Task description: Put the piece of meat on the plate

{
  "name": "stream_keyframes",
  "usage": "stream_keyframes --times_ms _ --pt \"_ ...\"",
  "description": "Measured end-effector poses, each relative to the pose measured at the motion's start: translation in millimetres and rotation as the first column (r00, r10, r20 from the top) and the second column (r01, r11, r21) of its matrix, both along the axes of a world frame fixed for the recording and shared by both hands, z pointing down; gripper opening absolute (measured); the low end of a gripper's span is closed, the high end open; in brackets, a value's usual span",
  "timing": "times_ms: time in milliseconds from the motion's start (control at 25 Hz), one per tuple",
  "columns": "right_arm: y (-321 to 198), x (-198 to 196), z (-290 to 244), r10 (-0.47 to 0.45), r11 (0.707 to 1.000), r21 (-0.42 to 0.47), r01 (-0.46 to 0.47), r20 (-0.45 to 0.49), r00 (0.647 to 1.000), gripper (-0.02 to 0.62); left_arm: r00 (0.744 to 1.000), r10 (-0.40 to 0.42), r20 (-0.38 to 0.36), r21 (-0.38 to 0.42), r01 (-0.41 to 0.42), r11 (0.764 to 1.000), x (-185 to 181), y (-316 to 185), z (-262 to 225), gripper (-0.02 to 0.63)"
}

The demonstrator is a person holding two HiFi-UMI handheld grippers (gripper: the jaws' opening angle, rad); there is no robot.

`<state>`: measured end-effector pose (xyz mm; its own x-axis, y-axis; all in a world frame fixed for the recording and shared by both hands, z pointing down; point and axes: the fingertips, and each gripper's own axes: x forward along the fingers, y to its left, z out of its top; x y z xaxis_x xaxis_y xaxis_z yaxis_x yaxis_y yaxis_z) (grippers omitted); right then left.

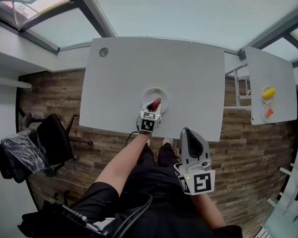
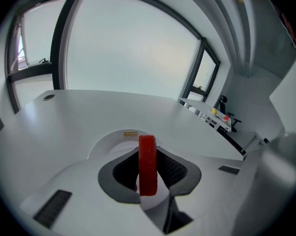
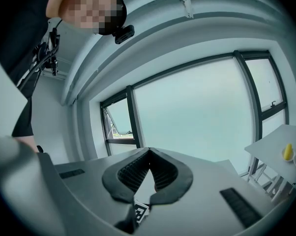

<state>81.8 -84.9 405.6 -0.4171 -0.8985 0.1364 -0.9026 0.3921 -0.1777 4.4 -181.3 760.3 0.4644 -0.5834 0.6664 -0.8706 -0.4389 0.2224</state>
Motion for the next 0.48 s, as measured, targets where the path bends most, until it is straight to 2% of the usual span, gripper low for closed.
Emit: stream_keyframes --times_ms 200,280,480 --pt "-0.5 0.3 -4.2 -0.004 1.000 0.009 0.004 -0.004 1.000 0.003 1.000 -0.013 0.008 -0.004 0.013 1.000 -0.7 -2.8 1.8 0.094" --pt "-0.7 0.8 -5.8 -0.010 1.000 0.011 0.010 -0.002 1.000 0.003 1.000 -0.017 0.016 -0.030 0.017 0.999 -2.2 0.0 6.9 0.094" --pt "1.4 -0.1 -6.3 -0.026 1.000 0.004 0.026 0.004 1.000 0.003 0.999 -0.052 -0.003 -0.054 0.052 0.997 -4.6 0.7 9.5 0.095"
